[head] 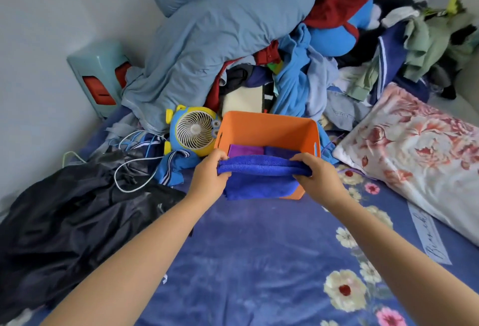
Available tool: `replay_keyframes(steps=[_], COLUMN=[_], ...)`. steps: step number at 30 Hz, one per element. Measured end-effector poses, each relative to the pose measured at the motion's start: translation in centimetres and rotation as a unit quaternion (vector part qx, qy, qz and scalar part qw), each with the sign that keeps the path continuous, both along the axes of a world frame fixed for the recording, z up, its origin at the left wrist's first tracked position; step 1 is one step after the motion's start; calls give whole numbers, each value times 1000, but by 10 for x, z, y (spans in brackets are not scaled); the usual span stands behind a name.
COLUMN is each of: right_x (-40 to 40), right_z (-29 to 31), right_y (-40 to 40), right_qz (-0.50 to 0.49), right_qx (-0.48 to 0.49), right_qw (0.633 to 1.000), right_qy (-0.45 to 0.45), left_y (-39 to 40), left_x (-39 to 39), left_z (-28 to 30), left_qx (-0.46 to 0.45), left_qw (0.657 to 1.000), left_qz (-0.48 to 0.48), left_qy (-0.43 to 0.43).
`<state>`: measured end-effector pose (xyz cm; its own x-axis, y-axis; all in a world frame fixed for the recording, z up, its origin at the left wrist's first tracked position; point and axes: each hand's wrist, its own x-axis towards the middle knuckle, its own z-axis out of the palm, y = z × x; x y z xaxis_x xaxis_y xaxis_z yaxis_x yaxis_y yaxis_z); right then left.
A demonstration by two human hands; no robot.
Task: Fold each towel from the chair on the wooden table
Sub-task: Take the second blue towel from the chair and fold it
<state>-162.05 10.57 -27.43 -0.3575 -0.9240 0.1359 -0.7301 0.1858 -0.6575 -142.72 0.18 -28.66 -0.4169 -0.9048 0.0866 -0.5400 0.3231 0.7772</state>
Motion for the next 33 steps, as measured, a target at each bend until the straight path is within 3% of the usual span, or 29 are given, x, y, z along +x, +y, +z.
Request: replay_keyframes(steps=[7, 11, 15, 19, 22, 27, 33], right_x=[-50, -70, -91, -112, -124, -133, -142], right_z=[-18, -48, -108, -169, -214, -273, -320], right_y=[-121, -183, -239, -271, -290, -319, -357], right_qz=[-14, -43, -92, -139, -152, -139, -155], right_qx=[-60, -61, -11, 101, 178, 271, 231], right_qw=[998, 996, 989, 948, 900, 873, 887], right_qy=[8, -41, -116, -266, -367, -380, -368], left_y=[-123, -188, -241, -263, -267, -273, -296], left_x=[-59, -94, -126, -147, -160, -174, -187], left_z=[-19, -45, -102, -162, -203, -258, -297], left_qx=[-16, 5, 96, 178, 182, 144, 87], left_qw=[999, 997, 985, 972, 963, 947, 944], left_qz=[18, 77, 135, 147, 163, 199, 195], left_qy=[24, 32, 45, -32, -117, -207, -252])
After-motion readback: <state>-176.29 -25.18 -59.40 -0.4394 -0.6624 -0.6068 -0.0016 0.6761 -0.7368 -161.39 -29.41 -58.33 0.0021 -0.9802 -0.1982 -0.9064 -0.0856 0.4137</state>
